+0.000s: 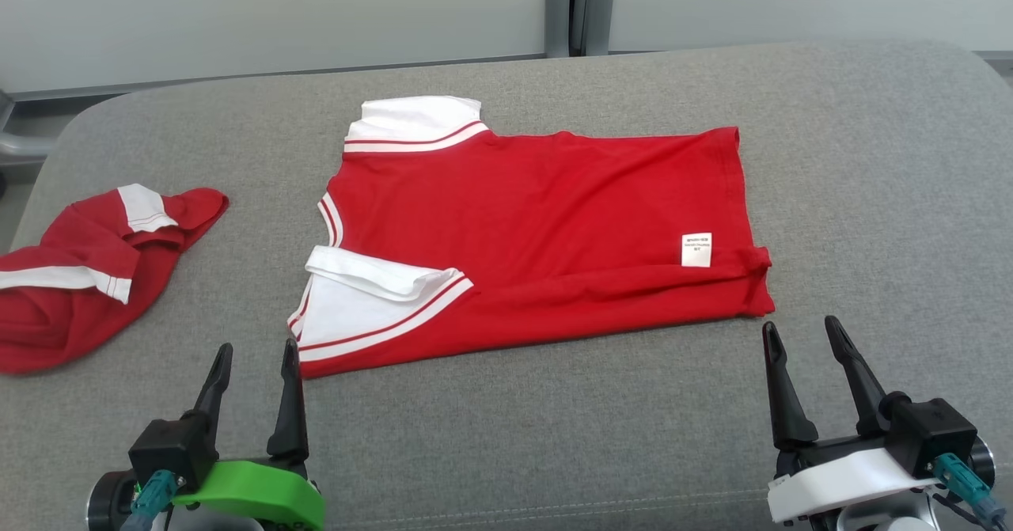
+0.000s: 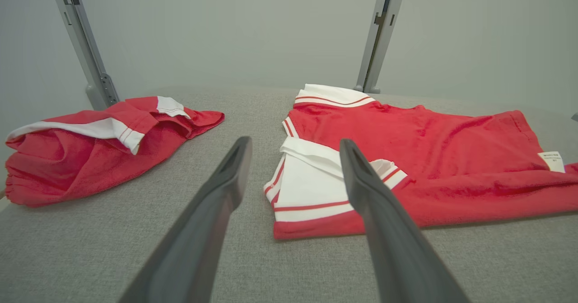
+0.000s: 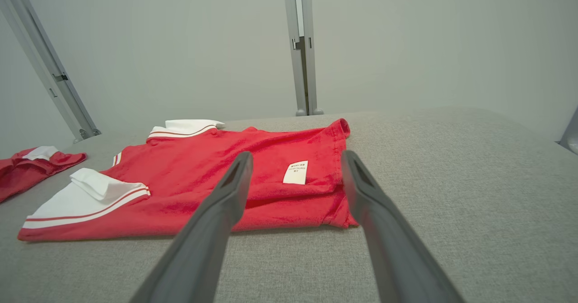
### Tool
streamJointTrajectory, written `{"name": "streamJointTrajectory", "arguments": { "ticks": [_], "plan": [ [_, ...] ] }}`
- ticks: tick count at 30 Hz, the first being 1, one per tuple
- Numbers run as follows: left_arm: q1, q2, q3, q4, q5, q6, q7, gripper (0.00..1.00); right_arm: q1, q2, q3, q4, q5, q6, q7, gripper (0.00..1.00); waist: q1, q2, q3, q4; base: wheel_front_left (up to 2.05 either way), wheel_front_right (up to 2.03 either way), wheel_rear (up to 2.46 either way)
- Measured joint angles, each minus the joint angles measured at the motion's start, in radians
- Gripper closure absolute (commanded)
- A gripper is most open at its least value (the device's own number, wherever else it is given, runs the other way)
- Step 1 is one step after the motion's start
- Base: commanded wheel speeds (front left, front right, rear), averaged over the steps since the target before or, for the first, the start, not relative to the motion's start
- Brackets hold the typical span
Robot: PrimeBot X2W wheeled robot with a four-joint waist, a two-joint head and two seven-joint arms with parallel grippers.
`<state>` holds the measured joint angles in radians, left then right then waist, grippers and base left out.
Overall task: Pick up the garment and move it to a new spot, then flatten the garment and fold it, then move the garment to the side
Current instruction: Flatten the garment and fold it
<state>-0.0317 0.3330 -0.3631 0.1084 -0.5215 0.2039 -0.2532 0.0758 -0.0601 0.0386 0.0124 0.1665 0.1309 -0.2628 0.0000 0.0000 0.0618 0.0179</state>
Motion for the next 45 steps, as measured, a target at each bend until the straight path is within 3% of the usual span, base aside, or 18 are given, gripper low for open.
{"name": "streamJointTrajectory", "arguments": {
  "ticks": [6, 19, 30, 42, 43, 44, 45],
  "plan": [
    [-0.01, -0.005, -0.016, 0.027, -0.031, -0.012, 0.052, 0.0, -0.025, -0.01, -0.004, 0.059, 0.026, 0.0, 0.003, 0.0, 0.0, 0.0, 0.013, 0.002, 0.0, 0.0, 0.0],
    [-0.145, -0.04, -0.036, 0.202, -0.147, -0.101, 0.214, 0.0, -0.221, -0.102, 0.022, 0.333, 0.091, 0.0, 0.05, 0.0, 0.0, 0.0, 0.102, 0.002, 0.0, 0.0, 0.0],
    [-0.238, -0.058, -0.023, 0.329, -0.182, -0.143, 0.216, 0.0, -0.397, -0.14, 0.072, 0.553, 0.152, 0.0, 0.029, 0.0, 0.0, 0.0, 0.201, 0.009, 0.0, 0.0, 0.0],
    [-0.301, -0.077, -0.019, 0.411, -0.221, -0.196, 0.208, 0.0, -0.518, -0.168, 0.18, 0.704, 0.237, 0.0, 0.027, 0.0, 0.0, 0.0, 0.238, 0.016, 0.0, 0.0, 0.0],
    [-0.307, -0.08, -0.021, 0.418, -0.226, -0.2, 0.214, 0.0, -0.529, -0.171, 0.198, 0.718, 0.252, 0.0, 0.029, 0.16, 0.0, 0.0, 0.239, 0.015, 0.0, 0.0, 0.0],
    [-0.309, -0.082, -0.022, 0.422, -0.23, -0.206, 0.22, 0.53, -0.535, -0.173, 0.207, 0.722, 0.261, 0.0, 0.031, 1.0, 0.0, 0.0, 0.24, 0.013, 0.0, 0.0, 0.0],
    [-0.311, -0.083, -0.022, 0.424, -0.233, -0.209, 0.221, 0.9, -0.539, -0.175, 0.214, 0.726, 0.266, 0.0, 0.031, 1.0, 0.0, 0.0, 0.241, 0.012, 0.0, 0.0, 0.0]
  ]
}}
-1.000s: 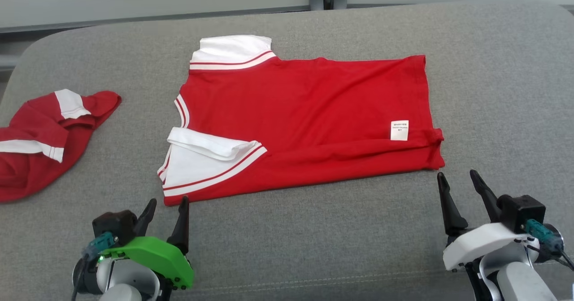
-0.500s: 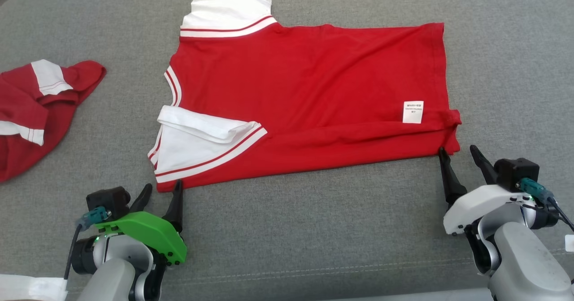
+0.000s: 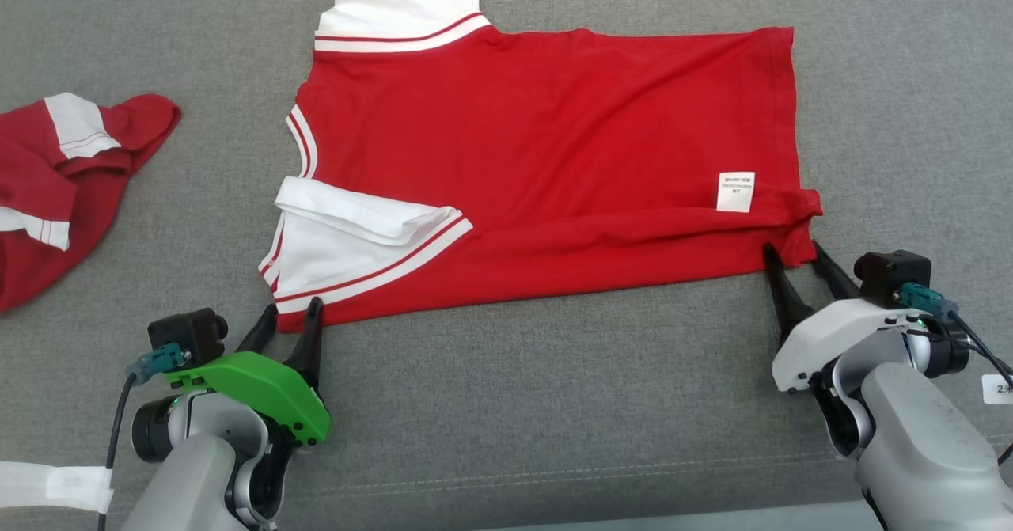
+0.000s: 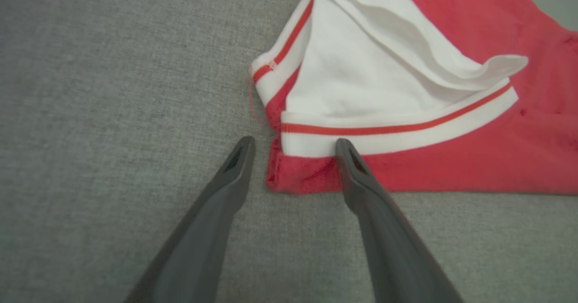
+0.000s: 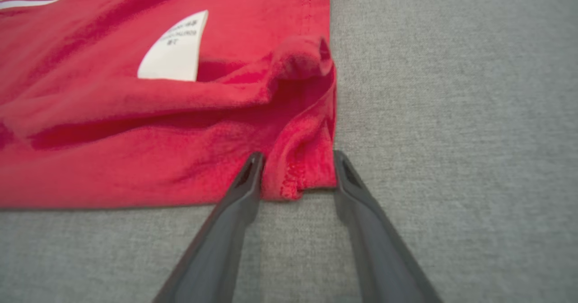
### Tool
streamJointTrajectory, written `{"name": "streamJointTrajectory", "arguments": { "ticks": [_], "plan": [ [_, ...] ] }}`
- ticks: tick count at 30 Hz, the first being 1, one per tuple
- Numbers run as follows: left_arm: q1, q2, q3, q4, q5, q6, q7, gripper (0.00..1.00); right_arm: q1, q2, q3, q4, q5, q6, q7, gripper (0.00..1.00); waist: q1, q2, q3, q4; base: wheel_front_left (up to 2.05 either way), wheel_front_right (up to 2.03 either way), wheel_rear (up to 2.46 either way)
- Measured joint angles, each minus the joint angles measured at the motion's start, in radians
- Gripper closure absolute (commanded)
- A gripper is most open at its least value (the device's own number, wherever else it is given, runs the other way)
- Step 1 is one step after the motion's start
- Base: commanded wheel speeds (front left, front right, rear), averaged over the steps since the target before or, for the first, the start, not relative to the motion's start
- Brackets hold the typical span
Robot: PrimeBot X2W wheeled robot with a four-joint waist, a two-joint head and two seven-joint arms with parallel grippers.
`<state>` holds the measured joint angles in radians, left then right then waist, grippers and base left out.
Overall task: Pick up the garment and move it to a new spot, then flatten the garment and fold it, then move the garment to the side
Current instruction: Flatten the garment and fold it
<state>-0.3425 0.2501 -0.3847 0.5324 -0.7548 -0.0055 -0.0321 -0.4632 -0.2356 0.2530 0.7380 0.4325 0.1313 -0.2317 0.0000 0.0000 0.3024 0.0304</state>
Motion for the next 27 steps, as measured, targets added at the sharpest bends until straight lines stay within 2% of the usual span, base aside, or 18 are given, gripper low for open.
{"name": "streamJointTrajectory", "arguments": {
  "ticks": [1, 9, 14, 21, 27],
  "plan": [
    [-0.002, 0.0, 0.0, 0.002, 0.0, 0.0, -0.001, 1.0, -0.003, -0.002, 0.009, 0.003, 0.01, 0.0, 0.001, 1.0, 0.0, 0.0, 0.001, -0.001, 0.0, 0.0, 0.0],
    [0.0, -0.005, 0.012, -0.017, -0.028, -0.017, -0.013, 1.0, -0.01, -0.024, 0.07, -0.022, 0.104, 0.001, 0.02, 1.0, 0.0, 0.0, -0.003, -0.004, 0.0, 0.0, 0.0],
    [0.043, 0.025, 0.027, -0.101, -0.046, -0.015, -0.003, 1.0, 0.039, -0.06, 0.079, -0.094, 0.175, 0.001, 0.056, 1.0, 0.0, 0.0, -0.02, 0.0, 0.0, 0.0, 0.0],
    [0.154, 0.077, 0.028, -0.257, -0.06, 0.018, 0.056, 1.0, 0.191, -0.108, 0.039, -0.249, 0.235, 0.001, 0.127, 1.0, 0.0, 0.0, -0.055, 0.012, 0.0, 0.0, 0.0],
    [0.252, 0.092, 0.03, -0.358, -0.082, 0.063, 0.093, 1.0, 0.336, -0.086, -0.031, -0.369, 0.235, 0.001, 0.188, 1.0, 0.0, 0.0, -0.077, 0.009, 0.0, 0.0, 0.0]
  ]
}}
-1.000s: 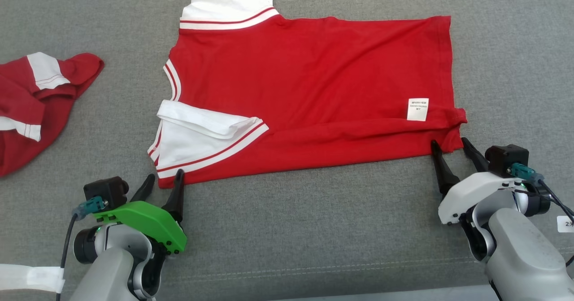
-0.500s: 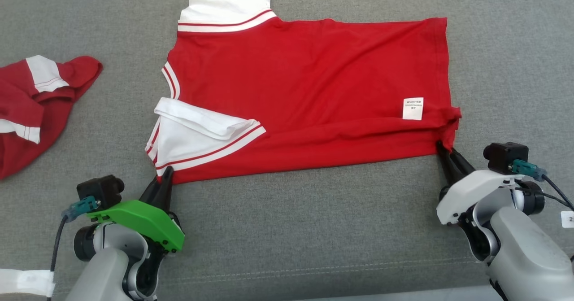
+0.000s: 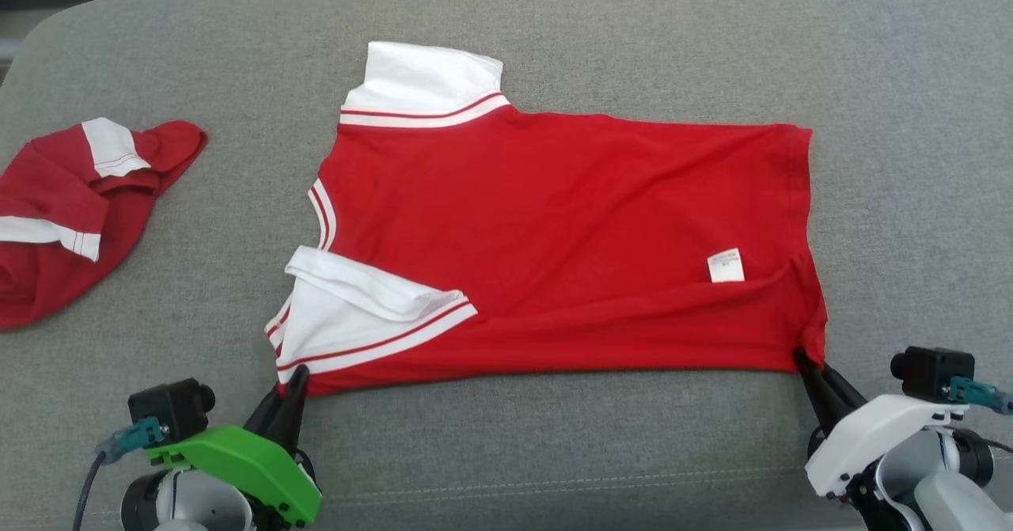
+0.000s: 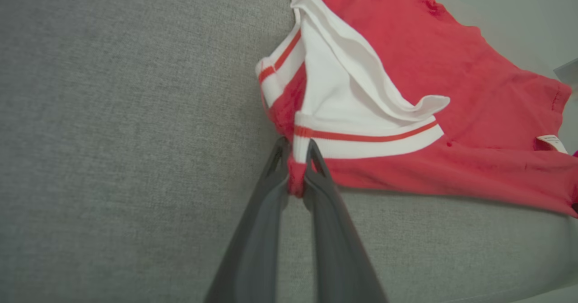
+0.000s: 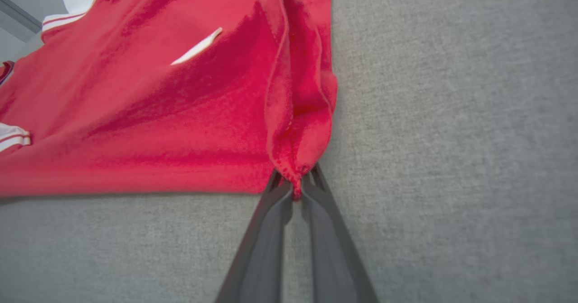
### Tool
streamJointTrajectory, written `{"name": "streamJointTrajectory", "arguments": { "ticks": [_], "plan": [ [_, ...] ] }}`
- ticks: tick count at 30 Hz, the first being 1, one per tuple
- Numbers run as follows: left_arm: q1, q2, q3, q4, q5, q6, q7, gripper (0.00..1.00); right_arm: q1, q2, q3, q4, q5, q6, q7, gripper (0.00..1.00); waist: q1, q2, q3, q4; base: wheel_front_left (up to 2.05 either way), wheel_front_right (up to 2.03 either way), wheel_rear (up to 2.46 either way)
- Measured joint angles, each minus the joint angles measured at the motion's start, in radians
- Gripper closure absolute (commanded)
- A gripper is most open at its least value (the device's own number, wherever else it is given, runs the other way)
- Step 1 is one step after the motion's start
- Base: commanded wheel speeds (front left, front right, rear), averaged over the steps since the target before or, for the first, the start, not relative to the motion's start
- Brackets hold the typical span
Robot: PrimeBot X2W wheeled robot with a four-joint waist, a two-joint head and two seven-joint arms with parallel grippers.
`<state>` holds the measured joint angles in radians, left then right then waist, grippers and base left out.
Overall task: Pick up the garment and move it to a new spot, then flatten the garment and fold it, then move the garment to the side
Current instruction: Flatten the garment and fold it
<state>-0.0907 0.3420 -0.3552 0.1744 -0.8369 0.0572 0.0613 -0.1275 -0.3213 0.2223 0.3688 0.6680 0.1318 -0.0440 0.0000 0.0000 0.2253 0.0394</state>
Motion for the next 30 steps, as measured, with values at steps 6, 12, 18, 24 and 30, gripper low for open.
{"name": "streamJointTrajectory", "arguments": {
  "ticks": [6, 12, 18, 24, 30],
  "plan": [
    [0.082, 0.001, 0.006, -0.049, -0.025, 0.038, 0.01, 1.0, 0.084, 0.038, -0.053, -0.059, -0.03, 0.0, 0.042, 1.0, 0.0, 0.0, -0.005, -0.016, 0.0, 0.0, 0.0],
    [0.099, 0.002, 0.005, -0.068, -0.033, 0.048, 0.022, 0.3, 0.09, 0.061, -0.083, -0.085, -0.074, 0.0, 0.038, 0.0, 0.0, 0.0, 0.001, -0.02, 0.0, 0.0, 0.0],
    [0.098, 0.004, 0.023, -0.071, -0.013, 0.075, -0.02, 0.0, 0.088, 0.088, -0.145, -0.104, -0.12, -0.001, -0.015, 0.0, 0.0, 0.0, -0.003, -0.013, 0.0, 0.0, 0.0],
    [0.096, -0.002, 0.065, -0.107, 0.035, 0.115, -0.135, 0.0, 0.088, 0.132, -0.226, -0.159, -0.207, -0.001, -0.13, 0.0, 0.0, 0.0, -0.019, -0.007, 0.0, 0.0, 0.0],
    [0.049, 0.018, 0.083, -0.173, 0.141, 0.158, -0.245, 0.0, 0.077, 0.181, -0.242, -0.262, -0.334, -0.001, -0.192, 0.0, 0.0, 0.0, -0.036, -0.007, 0.0, 0.0, 0.0]
  ]
}}
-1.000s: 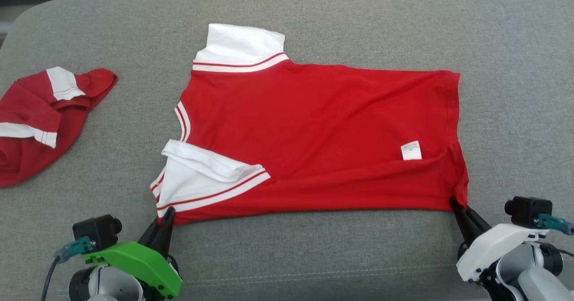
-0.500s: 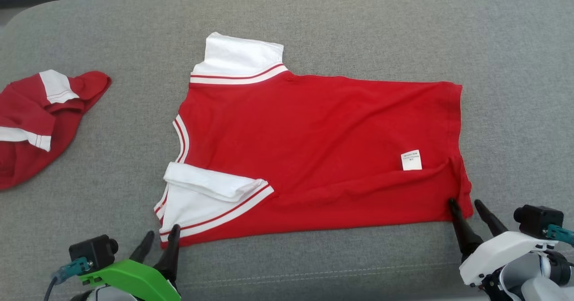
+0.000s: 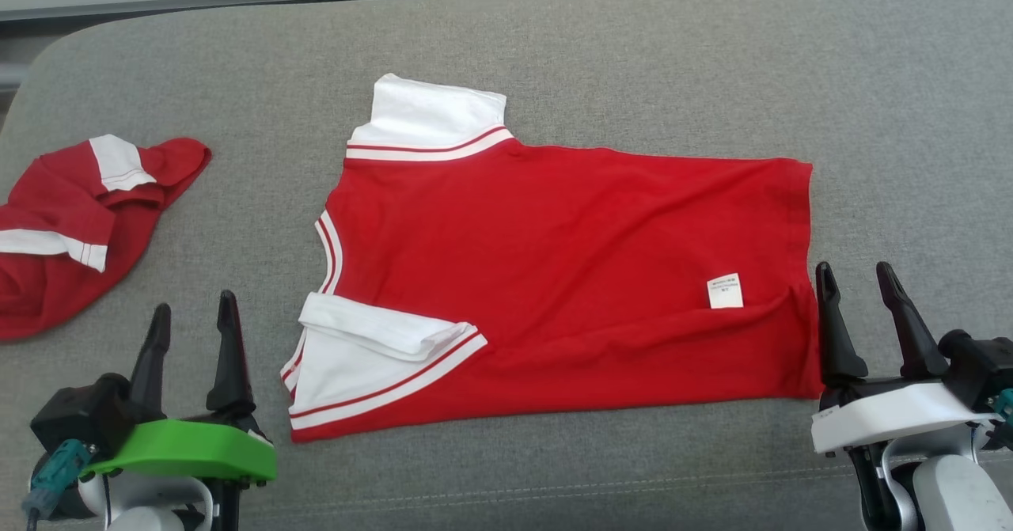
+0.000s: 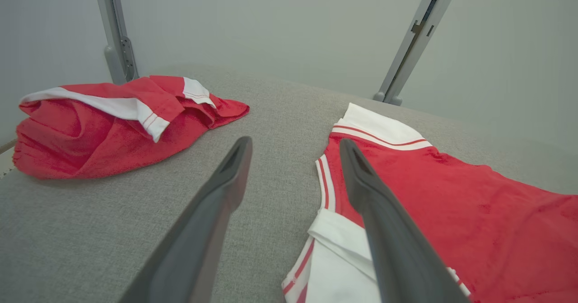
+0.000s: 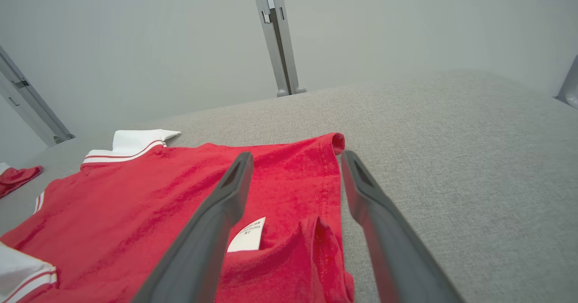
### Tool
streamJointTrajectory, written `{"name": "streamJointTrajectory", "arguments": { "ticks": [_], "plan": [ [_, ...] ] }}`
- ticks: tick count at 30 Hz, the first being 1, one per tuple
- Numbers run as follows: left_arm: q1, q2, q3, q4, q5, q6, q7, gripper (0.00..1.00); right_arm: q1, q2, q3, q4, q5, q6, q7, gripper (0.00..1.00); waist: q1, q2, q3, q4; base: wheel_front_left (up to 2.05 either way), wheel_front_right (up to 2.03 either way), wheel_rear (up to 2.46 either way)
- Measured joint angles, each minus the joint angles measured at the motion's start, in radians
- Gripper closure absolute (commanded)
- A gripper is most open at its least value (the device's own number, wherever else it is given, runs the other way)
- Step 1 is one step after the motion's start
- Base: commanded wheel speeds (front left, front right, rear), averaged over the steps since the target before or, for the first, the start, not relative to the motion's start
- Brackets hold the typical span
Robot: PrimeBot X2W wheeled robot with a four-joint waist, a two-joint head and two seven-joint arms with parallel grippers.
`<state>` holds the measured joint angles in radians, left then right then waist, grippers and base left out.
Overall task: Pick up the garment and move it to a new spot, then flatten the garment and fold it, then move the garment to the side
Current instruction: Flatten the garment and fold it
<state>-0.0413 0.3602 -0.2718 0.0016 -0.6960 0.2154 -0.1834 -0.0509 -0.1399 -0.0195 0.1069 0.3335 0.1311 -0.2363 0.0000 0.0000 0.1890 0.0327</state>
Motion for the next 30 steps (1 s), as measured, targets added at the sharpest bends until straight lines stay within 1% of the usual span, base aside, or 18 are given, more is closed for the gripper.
{"name": "streamJointTrajectory", "arguments": {
  "ticks": [5, 7, 14, 21, 23, 26, 30],
  "plan": [
    [-0.032, 0.03, -0.005, -0.041, 0.091, 0.041, -0.03, 0.0, -0.018, 0.005, 0.029, -0.047, -0.059, 0.0, -0.014, 0.0, 0.0, 0.0, -0.017, -0.004, 0.0, 0.0, 0.0],
    [-0.033, 0.035, -0.015, -0.05, 0.117, 0.05, -0.034, 0.0, -0.018, 0.006, 0.036, -0.056, -0.081, 0.0, -0.017, 0.0, 0.0, 0.0, -0.027, -0.005, 0.0, 0.0, 0.0],
    [-0.033, 0.033, -0.051, -0.049, 0.144, 0.065, -0.029, 0.0, 0.002, 0.03, 0.058, -0.068, -0.114, 0.0, -0.021, 0.0, 0.0, 0.0, -0.068, -0.004, 0.0, 0.0, 0.0],
    [-0.031, 0.029, -0.065, -0.035, 0.144, 0.066, -0.022, 0.0, 0.025, 0.043, 0.064, -0.068, -0.116, 0.0, -0.021, 0.0, 0.0, 0.0, -0.089, -0.012, 0.0, 0.0, 0.0],
    [-0.035, 0.03, -0.077, -0.031, 0.146, 0.057, -0.016, 0.0, 0.026, 0.045, 0.065, -0.068, -0.116, 0.0, -0.021, 0.0, 0.0, 0.0, -0.089, -0.017, 0.0, 0.0, 0.0],
    [-0.068, 0.031, -0.094, -0.023, 0.142, 0.029, 0.009, 0.0, 0.025, 0.049, 0.064, -0.066, -0.109, 0.0, -0.021, 0.0, 0.0, 0.0, -0.086, -0.024, 0.0, 0.0, 0.0],
    [-0.142, 0.037, -0.121, 0.012, 0.123, -0.027, 0.071, 0.0, 0.016, 0.053, 0.064, -0.058, -0.091, 0.0, -0.011, 0.0, 0.0, 0.0, -0.074, -0.039, 0.0, 0.0, 0.0]
  ]
}}
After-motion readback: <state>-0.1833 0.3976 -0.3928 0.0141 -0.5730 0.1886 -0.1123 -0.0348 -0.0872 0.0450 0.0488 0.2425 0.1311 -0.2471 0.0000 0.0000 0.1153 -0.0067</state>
